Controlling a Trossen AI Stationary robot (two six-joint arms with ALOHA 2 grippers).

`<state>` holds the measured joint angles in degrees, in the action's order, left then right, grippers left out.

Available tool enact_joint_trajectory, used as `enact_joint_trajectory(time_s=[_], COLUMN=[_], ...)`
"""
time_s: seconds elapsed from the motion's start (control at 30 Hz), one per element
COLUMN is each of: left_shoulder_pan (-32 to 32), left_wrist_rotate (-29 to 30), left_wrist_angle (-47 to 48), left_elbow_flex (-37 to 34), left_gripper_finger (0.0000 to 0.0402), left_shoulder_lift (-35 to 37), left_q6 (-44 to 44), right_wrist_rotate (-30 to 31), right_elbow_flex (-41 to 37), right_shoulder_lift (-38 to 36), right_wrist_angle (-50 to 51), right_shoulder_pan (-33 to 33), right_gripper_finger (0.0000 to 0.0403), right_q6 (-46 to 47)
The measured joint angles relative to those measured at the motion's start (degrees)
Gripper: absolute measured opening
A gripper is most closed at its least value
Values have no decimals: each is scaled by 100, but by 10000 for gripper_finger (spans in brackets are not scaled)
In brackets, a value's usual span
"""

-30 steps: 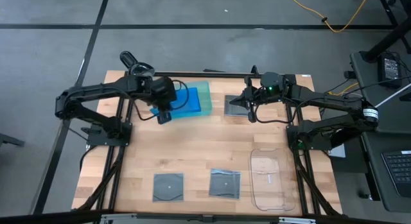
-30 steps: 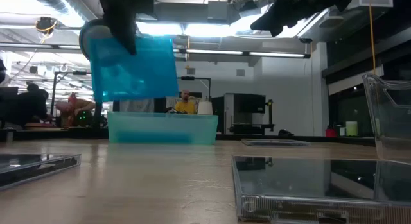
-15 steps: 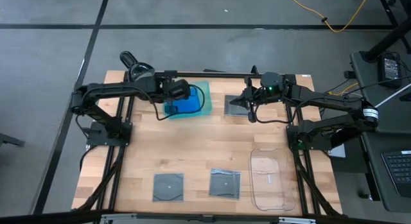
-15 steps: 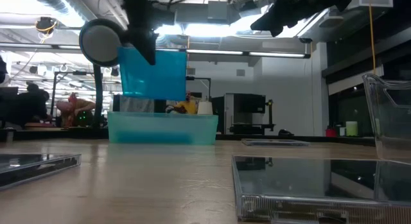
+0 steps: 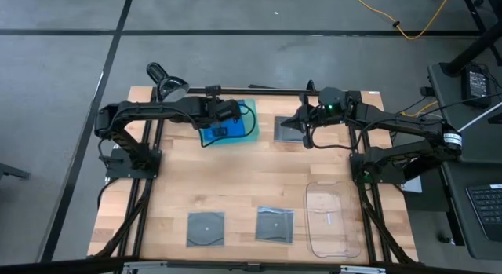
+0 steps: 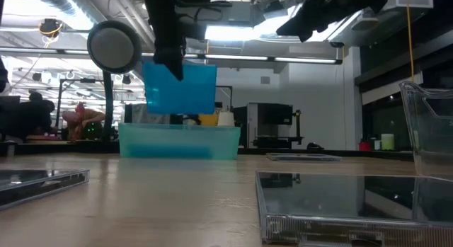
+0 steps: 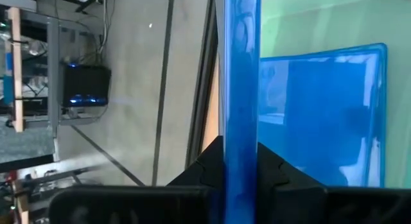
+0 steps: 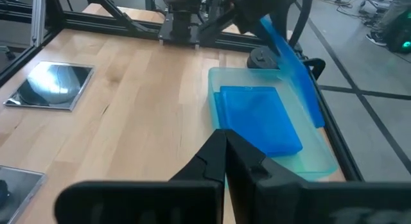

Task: Pick & place jewel cases by type
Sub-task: Put the blue CD case into the green bin

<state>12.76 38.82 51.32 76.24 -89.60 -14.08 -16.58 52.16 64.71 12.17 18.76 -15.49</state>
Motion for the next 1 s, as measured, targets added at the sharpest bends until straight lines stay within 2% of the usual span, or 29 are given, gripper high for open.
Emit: enact_joint_trajectory(time_s=[0.4,0.8,1.0], left_shoulder_pan=[-184,-138,-95], left_wrist_rotate=[140,358,422], left_wrist_angle=[-191,-1036,-1136], left_elbow_flex=[-568,-1115,-1343], left_gripper_finger=[24,24,24], left_shoulder_lift=[-66,-179,-234], left_q6=[433,168,220], right_wrist_rotate=[0,-1,-2], right_elbow_flex=[0,0,0], right_shoulder_lift=[0,0,0], right_wrist_angle=[44,49,57], right_shoulder_pan=[15,17,17], right_gripper_finger=[10,10,10], right_q6=[0,5,20])
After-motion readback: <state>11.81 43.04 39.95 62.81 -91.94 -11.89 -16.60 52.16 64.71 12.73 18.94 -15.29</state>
